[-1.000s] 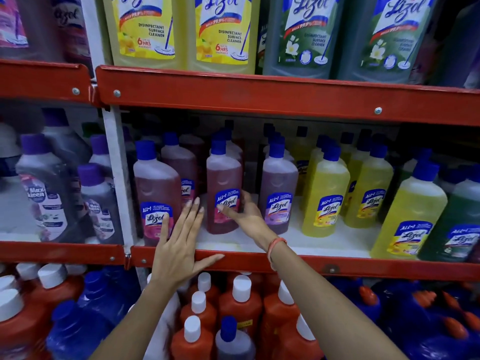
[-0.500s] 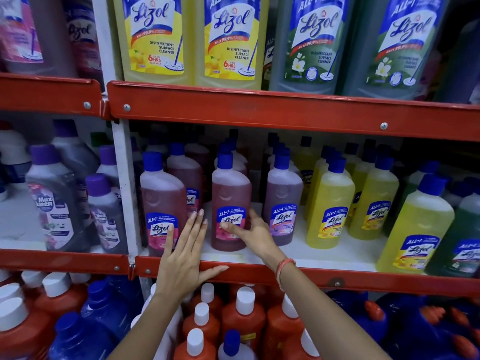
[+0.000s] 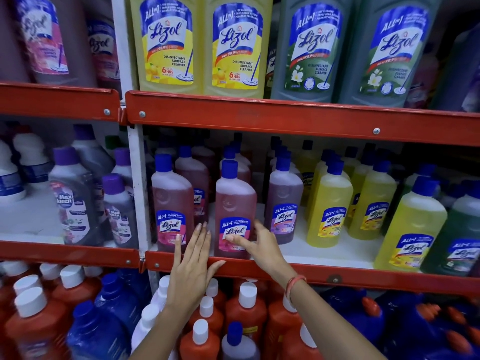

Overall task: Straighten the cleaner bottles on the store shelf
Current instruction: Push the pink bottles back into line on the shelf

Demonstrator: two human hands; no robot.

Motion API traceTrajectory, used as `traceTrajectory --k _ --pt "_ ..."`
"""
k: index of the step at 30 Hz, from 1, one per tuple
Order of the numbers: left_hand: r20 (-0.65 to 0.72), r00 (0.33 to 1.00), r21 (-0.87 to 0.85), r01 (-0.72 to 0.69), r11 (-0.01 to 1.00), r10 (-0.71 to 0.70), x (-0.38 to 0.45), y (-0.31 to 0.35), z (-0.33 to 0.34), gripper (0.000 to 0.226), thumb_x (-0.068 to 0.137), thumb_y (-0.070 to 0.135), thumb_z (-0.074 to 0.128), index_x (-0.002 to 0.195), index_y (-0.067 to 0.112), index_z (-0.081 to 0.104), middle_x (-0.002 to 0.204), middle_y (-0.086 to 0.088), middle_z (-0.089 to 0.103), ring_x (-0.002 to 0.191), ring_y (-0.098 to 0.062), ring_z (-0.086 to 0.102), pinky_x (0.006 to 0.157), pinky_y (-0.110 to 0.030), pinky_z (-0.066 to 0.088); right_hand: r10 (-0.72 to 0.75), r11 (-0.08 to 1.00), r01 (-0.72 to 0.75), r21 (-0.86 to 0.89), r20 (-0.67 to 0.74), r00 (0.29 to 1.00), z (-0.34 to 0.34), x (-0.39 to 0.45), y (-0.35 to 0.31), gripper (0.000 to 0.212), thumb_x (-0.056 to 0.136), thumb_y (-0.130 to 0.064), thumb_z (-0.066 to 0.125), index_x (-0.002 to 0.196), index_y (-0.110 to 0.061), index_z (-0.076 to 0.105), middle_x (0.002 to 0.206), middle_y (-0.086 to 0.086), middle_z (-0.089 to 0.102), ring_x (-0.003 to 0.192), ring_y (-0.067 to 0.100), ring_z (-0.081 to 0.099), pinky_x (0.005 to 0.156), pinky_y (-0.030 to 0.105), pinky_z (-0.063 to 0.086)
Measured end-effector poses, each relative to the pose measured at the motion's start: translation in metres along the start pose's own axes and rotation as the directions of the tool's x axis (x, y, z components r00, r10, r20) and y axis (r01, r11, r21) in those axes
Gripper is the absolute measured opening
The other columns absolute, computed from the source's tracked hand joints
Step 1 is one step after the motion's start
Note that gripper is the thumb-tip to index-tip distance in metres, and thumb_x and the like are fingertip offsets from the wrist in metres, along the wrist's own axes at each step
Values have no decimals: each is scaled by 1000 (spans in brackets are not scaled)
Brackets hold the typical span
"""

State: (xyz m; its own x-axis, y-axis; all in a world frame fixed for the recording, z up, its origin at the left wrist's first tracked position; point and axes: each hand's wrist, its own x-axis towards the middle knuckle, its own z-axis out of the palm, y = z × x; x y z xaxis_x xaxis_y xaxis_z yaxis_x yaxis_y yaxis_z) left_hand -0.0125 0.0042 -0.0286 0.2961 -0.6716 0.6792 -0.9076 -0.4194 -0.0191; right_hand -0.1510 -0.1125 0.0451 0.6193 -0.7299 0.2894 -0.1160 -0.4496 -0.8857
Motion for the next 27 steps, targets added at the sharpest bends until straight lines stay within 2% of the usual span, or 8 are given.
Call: traceTrajectory --k 3,13,15,18,22,23,25,27 --pt "17 1000 -16 -12 1000 12 -1 -1 0 72 99 56 19 145 5 39 154 -13 38 146 -20 23 121 -48 6 9 1000 -9 7 2 1000 1 -3 0 62 73 -41 80 124 -16 56 103 -3 70 94 11 69 81 22 56" --pt "38 999 -49 1 999 1 -2 -1 -2 72 100 56 16 142 4 44 150 -14 44 144 -21 28 121 -47 6 29 998 -32 47 55 998 -3 -10 -6 55 81 -36 74 127 -16 52 107 -3 67 87 1 65 66 9 52" --pt "47 999 -53 2 999 1 -3 0 -2 71 100 56 17 142 5 44 150 -13 44 143 -21 30 120 -47 7 18 999 -20 32 65 998 -8 -15 -5 54 83 -39 71 128 -15 53 114 -1 68 96 4 66 75 14 55" --pt "45 999 -72 6 997 -3 -3 -1 -1 74 99 58 18 143 4 42 151 -13 43 144 -21 29 120 -47 7 -47 999 49 18 -106 993 -22 -23 3 55 81 -43 72 127 -17 57 122 -2 66 111 9 62 93 26 54" --pt "43 999 -107 10 994 -6 -1 -1 2 85 91 70 23 145 5 36 153 -12 38 149 -16 13 121 -45 3 -127 992 114 -56 -460 878 -53 -27 16 41 83 -35 73 117 -18 59 118 2 60 101 11 61 77 10 49" --pt "45 999 -112 12 994 -7 -1 -2 3 87 90 72 23 145 6 35 153 -12 37 150 -14 7 121 -45 2 -116 992 80 -93 -506 855 -59 -25 19 46 83 -34 73 120 -15 56 122 5 57 105 14 58 81 15 52" --pt "50 999 -110 16 994 -11 -2 -2 3 88 89 73 24 146 7 31 153 -12 37 151 -12 1 121 -45 1 -66 991 -6 -135 -522 850 -69 -14 28 63 81 -35 75 132 -10 48 133 10 50 118 22 51 94 39 52" --pt "56 998 -109 20 994 -14 -1 -2 3 88 89 73 24 146 7 29 153 -13 39 151 -11 -1 121 -44 -1 -1 994 -52 -100 -464 886 -75 -2 32 81 76 -35 80 141 -9 39 141 12 46 127 26 48 101 45 47"
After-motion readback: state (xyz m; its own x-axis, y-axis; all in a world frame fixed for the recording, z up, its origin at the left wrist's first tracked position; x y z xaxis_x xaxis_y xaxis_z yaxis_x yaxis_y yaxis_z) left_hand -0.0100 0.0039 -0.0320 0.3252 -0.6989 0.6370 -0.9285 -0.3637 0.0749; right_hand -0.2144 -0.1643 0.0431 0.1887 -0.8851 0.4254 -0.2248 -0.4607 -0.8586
